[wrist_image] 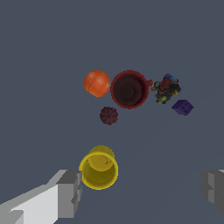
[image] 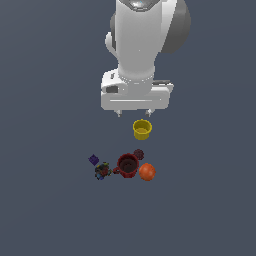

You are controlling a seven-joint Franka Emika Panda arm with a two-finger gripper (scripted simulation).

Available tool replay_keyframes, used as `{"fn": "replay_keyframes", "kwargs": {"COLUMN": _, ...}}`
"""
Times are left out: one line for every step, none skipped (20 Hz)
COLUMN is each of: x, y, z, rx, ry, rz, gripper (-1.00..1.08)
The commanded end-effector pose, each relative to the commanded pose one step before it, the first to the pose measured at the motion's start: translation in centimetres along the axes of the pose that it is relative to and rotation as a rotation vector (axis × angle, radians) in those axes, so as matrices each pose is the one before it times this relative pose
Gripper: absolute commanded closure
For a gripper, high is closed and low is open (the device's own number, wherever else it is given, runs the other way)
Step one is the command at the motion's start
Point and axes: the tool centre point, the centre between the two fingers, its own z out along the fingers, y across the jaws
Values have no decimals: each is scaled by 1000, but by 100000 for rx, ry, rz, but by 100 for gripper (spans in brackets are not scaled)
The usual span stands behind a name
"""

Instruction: Pick up a designated object from a clutter of objects.

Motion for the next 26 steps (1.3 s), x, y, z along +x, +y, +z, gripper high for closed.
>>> {"fn": "replay_keyframes", "kwargs": {"x": 0, "y": 1, "z": 0, "rx": 0, "ry": 0, "rz": 0, "gripper": -92}}
{"fn": "replay_keyframes", "kwargs": {"x": -2, "y": 4, "z": -2, "rx": 59, "ry": -35, "rz": 5, "gripper": -92}}
{"fn": "replay_keyframes", "kwargs": {"x": -9, "y": 7, "z": -10, "rx": 157, "ry": -91, "rz": 17, "gripper": -92}}
{"fn": "replay_keyframes", "kwargs": {"x": -12, "y": 16, "z": -13, "rx": 273, "ry": -157, "rz": 29, "gripper": -92}}
{"fn": "replay_keyframes", "kwargs": {"x": -16, "y": 23, "z": -18, "rx": 383, "ry": -217, "rz": 43, "gripper": -92}}
{"fn": "replay_keyframes", "kwargs": {"x": -20, "y": 28, "z": -23, "rx": 487, "ry": -272, "rz": 60, "gripper": -92}}
{"fn": "replay_keyframes", "kwargs": {"x": -18, "y": 29, "z": -22, "rx": 514, "ry": -281, "rz": 73, "gripper": -92}}
{"fn": "replay_keyframes", "kwargs": {"x": -11, "y": 23, "z": -16, "rx": 404, "ry": -215, "rz": 71, "gripper": -92}}
{"fn": "replay_keyframes", "kwargs": {"x": -5, "y": 19, "z": -8, "rx": 294, "ry": -153, "rz": 67, "gripper": -92}}
{"fn": "replay_keyframes", "kwargs": {"x": 0, "y": 12, "z": -2, "rx": 178, "ry": -90, "rz": 58, "gripper": -92}}
{"fn": "replay_keyframes", "kwargs": {"x": 2, "y": 0, "z": 1, "rx": 54, "ry": -25, "rz": 34, "gripper": -92}}
{"fn": "replay_keyframes", "kwargs": {"x": 12, "y": 15, "z": 16, "rx": 0, "ry": 0, "rz": 0, "gripper": -92}}
{"fn": "replay_keyframes", "kwargs": {"x": -17, "y": -20, "z": -17, "rx": -135, "ry": 64, "rz": -79, "gripper": -92}}
{"fn": "replay_keyframes", "kwargs": {"x": -17, "y": -12, "z": -16, "rx": -36, "ry": 7, "rz": -103, "gripper": -92}}
{"fn": "replay_keyframes", "kwargs": {"x": 13, "y": 10, "z": 12, "rx": 18, "ry": 0, "rz": 83, "gripper": -92}}
{"fn": "replay_keyframes", "kwargs": {"x": 45, "y": 24, "z": 42, "rx": 36, "ry": 12, "rz": 256, "gripper": -92}}
{"fn": "replay_keyframes", "kwargs": {"x": 75, "y": 46, "z": 70, "rx": 48, "ry": 28, "rz": 433, "gripper": -92}}
{"fn": "replay_keyframes", "kwargs": {"x": 103, "y": 65, "z": 97, "rx": 56, "ry": 44, "rz": 602, "gripper": -92}}
{"fn": "replay_keyframes", "kwargs": {"x": 133, "y": 79, "z": 125, "rx": 64, "ry": 58, "rz": 764, "gripper": -92}}
{"fn": "replay_keyframes", "kwargs": {"x": 163, "y": 98, "z": 154, "rx": 74, "ry": 73, "rz": 939, "gripper": -92}}
{"fn": "replay_keyframes", "kwargs": {"x": 192, "y": 115, "z": 184, "rx": 83, "ry": 87, "rz": 1109, "gripper": -92}}
{"fn": "replay_keyframes", "kwargs": {"x": 220, "y": 131, "z": 212, "rx": 93, "ry": 99, "rz": 1272, "gripper": -92}}
{"fn": "replay_keyframes", "kwargs": {"x": 248, "y": 146, "z": 241, "rx": 105, "ry": 110, "rz": 1434, "gripper": -92}}
{"fn": "replay_keyframes", "kwargs": {"x": 278, "y": 164, "z": 273, "rx": 116, "ry": 121, "rz": 1612, "gripper": -92}}
{"fn": "replay_keyframes", "kwargs": {"x": 305, "y": 178, "z": 302, "rx": 123, "ry": 132, "rz": 1768, "gripper": -92}}
{"fn": "replay_keyframes", "kwargs": {"x": 333, "y": 191, "z": 334, "rx": 127, "ry": 145, "rz": 1935, "gripper": -92}}
